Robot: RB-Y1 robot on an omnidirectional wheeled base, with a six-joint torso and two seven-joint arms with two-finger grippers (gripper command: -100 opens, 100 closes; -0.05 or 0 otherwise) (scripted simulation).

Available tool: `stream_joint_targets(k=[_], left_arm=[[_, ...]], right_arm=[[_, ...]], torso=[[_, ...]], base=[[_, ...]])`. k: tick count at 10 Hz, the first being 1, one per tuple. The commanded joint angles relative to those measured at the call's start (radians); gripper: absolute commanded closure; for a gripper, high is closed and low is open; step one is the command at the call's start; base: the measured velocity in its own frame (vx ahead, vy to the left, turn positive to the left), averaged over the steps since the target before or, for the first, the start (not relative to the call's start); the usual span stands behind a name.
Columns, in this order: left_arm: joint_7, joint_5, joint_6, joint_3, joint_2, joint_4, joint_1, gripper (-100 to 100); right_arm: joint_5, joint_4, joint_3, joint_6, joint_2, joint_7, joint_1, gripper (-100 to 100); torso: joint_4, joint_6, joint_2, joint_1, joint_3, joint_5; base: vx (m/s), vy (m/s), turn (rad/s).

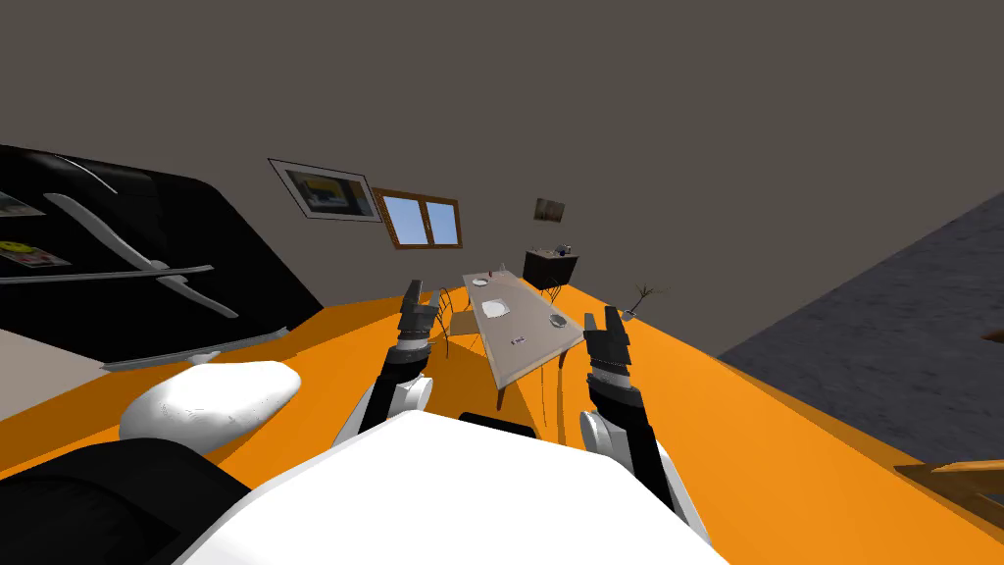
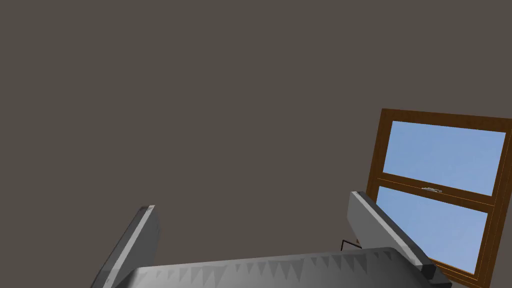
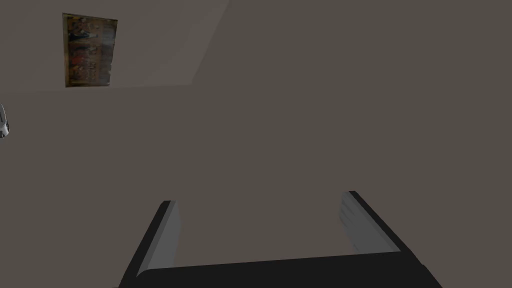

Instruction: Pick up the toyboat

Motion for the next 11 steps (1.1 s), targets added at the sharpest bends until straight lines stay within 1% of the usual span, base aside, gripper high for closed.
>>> stream_joint_targets(k=[1,3,6,7,8,9,10,11], left_arm=[[0.0,0.0,0.0,0.0,0.0,0.0,0.0,0],[0.0,0.0,0.0,0.0,0.0,0.0,0.0,0],[0.0,0.0,0.0,0.0,0.0,0.0,0.0,0],[0.0,0.0,0.0,0.0,0.0,0.0,0.0,0],[0.0,0.0,0.0,0.0,0.0,0.0,0.0,0],[0.0,0.0,0.0,0.0,0.0,0.0,0.0,0],[0.0,0.0,0.0,0.0,0.0,0.0,0.0,0],[0.0,0.0,0.0,0.0,0.0,0.0,0.0,0]], right_arm=[[-0.003,0.014,-0.02,0.02,-0.033,-0.028,-0.004,-100],[-0.007,0.034,-0.049,0.049,-0.063,-0.07,-0.01,-100],[-0.021,0.082,-0.114,0.114,-0.107,-0.155,-0.024,-100],[-0.021,0.082,-0.114,0.114,-0.107,-0.164,-0.024,-100],[-0.027,0.103,-0.141,0.14,-0.12,-0.203,-0.03,-100],[-0.034,0.125,-0.17,0.168,-0.132,-0.231,-0.036,-100],[-0.034,0.125,-0.17,0.168,-0.132,-0.246,-0.036,-100],[-0.042,0.15,-0.2,0.198,-0.143,-0.283,-0.043,-100]], torso=[[0.0,0.0,0.0,0.0,0.0,0.0],[0.001,0.0,0.004,0.0,0.002,0.0],[0.001,0.0,0.006,0.002,0.003,0.0],[0.001,0.0,0.006,0.002,0.003,0.0],[0.001,0.0,0.004,0.001,0.003,0.0],[0.001,0.0,0.003,0.002,0.002,0.0],[0.001,0.0,0.004,0.002,0.002,0.001],[0.001,0.0,0.003,0.002,0.002,0.0]], base=[[-0.033,0.011,0.12],[-0.081,0.018,0.146],[-0.091,0.033,0.17],[-0.051,0.026,0.049],[-0.04,0.044,0.132],[-0.062,0.053,0.242],[-0.043,0.033,0.07],[-0.037,0.041,0.121]])
